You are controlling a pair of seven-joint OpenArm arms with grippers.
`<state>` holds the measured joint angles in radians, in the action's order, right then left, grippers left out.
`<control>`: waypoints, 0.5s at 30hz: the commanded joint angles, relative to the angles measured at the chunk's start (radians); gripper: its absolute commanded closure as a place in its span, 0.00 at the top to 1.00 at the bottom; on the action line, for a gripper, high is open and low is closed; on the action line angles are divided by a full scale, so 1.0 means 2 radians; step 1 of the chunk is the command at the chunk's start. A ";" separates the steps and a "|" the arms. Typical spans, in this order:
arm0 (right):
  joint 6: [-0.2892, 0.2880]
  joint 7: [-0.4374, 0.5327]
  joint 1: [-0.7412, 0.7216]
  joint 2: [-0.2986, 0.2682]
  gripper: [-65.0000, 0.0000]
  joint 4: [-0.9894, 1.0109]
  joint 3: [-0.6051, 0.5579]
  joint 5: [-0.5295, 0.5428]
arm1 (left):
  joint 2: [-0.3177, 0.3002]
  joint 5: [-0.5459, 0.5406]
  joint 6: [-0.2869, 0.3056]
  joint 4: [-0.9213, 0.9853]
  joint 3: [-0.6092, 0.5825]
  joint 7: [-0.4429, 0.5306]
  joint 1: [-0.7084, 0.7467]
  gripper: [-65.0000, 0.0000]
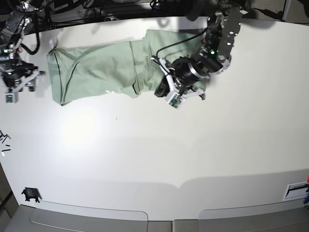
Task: Fold the T-shirt properly
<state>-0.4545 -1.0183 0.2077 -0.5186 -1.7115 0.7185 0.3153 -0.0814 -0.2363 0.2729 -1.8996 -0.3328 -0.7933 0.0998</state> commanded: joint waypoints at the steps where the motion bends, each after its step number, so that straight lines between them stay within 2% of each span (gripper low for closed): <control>1: 0.001 0.009 -0.004 -0.023 0.41 -0.007 0.013 0.005 | -0.003 -0.003 0.002 -0.019 0.000 0.012 -0.002 0.00; 4: -0.006 -0.003 0.005 -0.057 0.42 -0.003 0.035 0.034 | -0.019 0.024 0.001 -0.042 0.000 0.011 0.013 0.00; 6: -0.014 -0.008 0.006 -0.078 0.49 0.018 0.047 0.065 | -0.029 0.032 -0.001 -0.053 0.000 0.012 0.024 0.00; 9: -0.026 -0.007 0.002 -0.109 0.59 0.096 0.050 0.135 | -0.036 0.042 -0.025 -0.060 0.000 0.014 0.035 0.00; 12: -0.060 -0.011 -0.022 -0.125 0.59 0.205 0.049 0.212 | -0.035 0.049 -0.031 -0.060 0.000 0.016 0.034 0.00; 15: -0.116 -0.047 -0.057 -0.129 0.59 0.317 0.049 0.281 | -0.035 0.049 -0.031 -0.060 0.000 0.020 0.034 0.00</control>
<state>-0.6827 -1.1370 0.1009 -0.7441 -1.0542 0.8093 0.8661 -0.1555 -0.1303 0.2131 -1.9987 -0.3344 -0.7815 0.1768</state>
